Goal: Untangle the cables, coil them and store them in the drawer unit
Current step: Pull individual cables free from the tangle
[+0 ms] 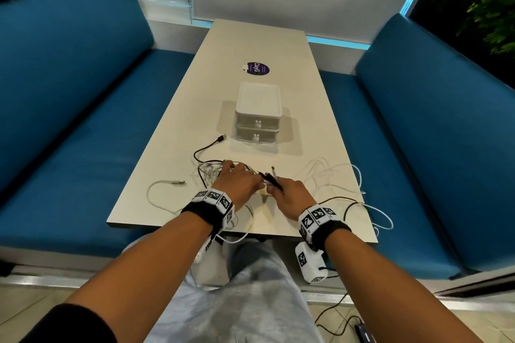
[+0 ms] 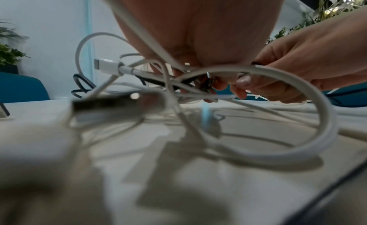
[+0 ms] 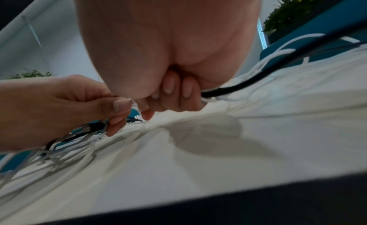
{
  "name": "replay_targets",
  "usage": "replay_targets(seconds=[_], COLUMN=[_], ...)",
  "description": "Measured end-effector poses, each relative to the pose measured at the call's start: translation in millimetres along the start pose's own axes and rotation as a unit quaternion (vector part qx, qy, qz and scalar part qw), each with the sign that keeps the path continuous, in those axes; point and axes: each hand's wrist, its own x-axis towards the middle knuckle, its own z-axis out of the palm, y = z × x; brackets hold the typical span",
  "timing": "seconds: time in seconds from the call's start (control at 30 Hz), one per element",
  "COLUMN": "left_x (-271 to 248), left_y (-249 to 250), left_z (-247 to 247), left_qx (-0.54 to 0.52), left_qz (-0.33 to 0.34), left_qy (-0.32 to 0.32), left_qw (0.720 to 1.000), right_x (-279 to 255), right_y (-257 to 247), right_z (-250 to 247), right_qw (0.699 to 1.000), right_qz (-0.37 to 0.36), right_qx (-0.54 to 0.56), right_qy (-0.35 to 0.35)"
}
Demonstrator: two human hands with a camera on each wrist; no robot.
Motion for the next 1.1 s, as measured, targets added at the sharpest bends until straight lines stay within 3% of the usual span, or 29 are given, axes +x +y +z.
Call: replay_targets(seconds=[0.13,0.37,0.53,0.63,0.73,0.8,0.9,1.0,1.1], left_x=[0,1,7,5,3,2,0,-5,-8], left_y=[-3,-7,2,0,3,4,1,-4,-11], left_z=[4,9,9,6,0,-2,0,4,2], left_qx=[0.03,0.024,0.024,0.028,0.009,-0.006,-0.013,-0.036,-0.081], left_qz=[0.007,0.004,-0.007,-0.011,-0.008,-0.004,0.005,0.013,0.006], left_qy=[-0.021,-0.041,-0.04,-0.035,-0.014,-0.004,0.006,0.032,0.068], left_qw=[0.999,0.999,0.999,0.999,1.0,1.0,1.0,0.999,0.994], right_x=[0,-5,-1,0,-1,-1,0,1,-3], right_y=[20,80,59,34,6,-5,-6,6,31], right_z=[-13,-44,-44,-40,-27,-18,-13,-16,-33], right_qw=[0.999,0.988,0.981,0.988,0.997,0.998,0.999,0.994,0.984], right_qz=[0.02,0.131,0.151,0.086,-0.01,-0.034,-0.016,0.024,0.08], right_qx=[-0.025,-0.081,-0.077,-0.038,-0.02,-0.041,-0.037,-0.101,-0.162], right_qy=[-0.005,0.036,0.093,0.12,0.069,0.028,0.001,-0.025,0.001])
